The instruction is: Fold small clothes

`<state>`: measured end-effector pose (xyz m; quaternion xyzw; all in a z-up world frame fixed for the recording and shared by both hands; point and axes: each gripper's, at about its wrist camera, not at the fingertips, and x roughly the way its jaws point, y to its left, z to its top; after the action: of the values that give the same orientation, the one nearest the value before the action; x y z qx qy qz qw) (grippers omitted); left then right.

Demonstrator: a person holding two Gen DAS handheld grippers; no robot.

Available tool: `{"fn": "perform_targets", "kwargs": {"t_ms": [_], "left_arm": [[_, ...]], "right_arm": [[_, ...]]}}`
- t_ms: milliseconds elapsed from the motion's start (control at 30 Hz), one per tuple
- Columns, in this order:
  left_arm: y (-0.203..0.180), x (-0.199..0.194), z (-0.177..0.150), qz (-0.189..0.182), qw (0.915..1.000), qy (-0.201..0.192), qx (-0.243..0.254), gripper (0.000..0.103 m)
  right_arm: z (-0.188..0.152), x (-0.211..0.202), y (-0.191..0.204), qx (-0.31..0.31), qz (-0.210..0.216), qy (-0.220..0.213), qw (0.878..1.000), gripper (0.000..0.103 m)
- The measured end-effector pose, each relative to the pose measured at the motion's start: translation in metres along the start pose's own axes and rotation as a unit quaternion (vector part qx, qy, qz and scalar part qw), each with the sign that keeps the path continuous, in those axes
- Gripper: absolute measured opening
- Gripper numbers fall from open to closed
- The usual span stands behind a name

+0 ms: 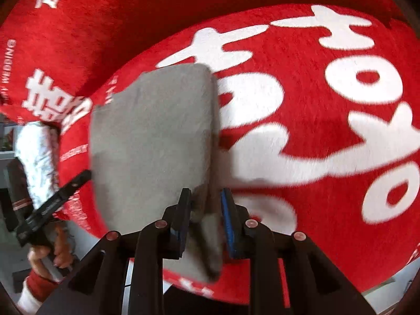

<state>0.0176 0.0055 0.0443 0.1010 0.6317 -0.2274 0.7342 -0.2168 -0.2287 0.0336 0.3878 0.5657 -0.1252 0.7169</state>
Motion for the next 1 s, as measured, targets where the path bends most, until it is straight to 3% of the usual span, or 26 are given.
{"fn": "perform_targets", "kwargs": {"t_ms": [133,367,567,700,800,1000], "left_arm": [[0.000,-0.004,-0.021,0.008,0.9999,0.013,0.000,0.061],[-0.001,-0.005,-0.041,0.014,0.9997,0.020,-0.007,0.061],[-0.003,-0.008,-0.043,0.018,0.9996,0.020,0.003,0.061],[-0.003,-0.009,-0.044,0.016,0.9996,0.022,-0.001,0.061],[-0.003,-0.009,-0.044,0.016,0.9996,0.023,0.000,0.061],[-0.003,-0.009,-0.047,0.017,0.9995,0.026,0.004,0.061]], "right_arm": [[-0.026,0.005,0.013,-0.019,0.017,0.009,1.000,0.027],[-0.048,0.042,0.001,-0.008,-0.035,0.051,0.998,0.027],[-0.050,0.039,-0.010,0.018,-0.020,0.054,0.998,0.029],[-0.050,0.044,-0.014,0.030,0.001,0.064,0.998,0.038],[-0.052,0.051,-0.023,0.054,0.021,0.068,0.996,0.038],[-0.060,0.046,-0.031,0.074,0.013,0.062,0.995,0.044]]}}
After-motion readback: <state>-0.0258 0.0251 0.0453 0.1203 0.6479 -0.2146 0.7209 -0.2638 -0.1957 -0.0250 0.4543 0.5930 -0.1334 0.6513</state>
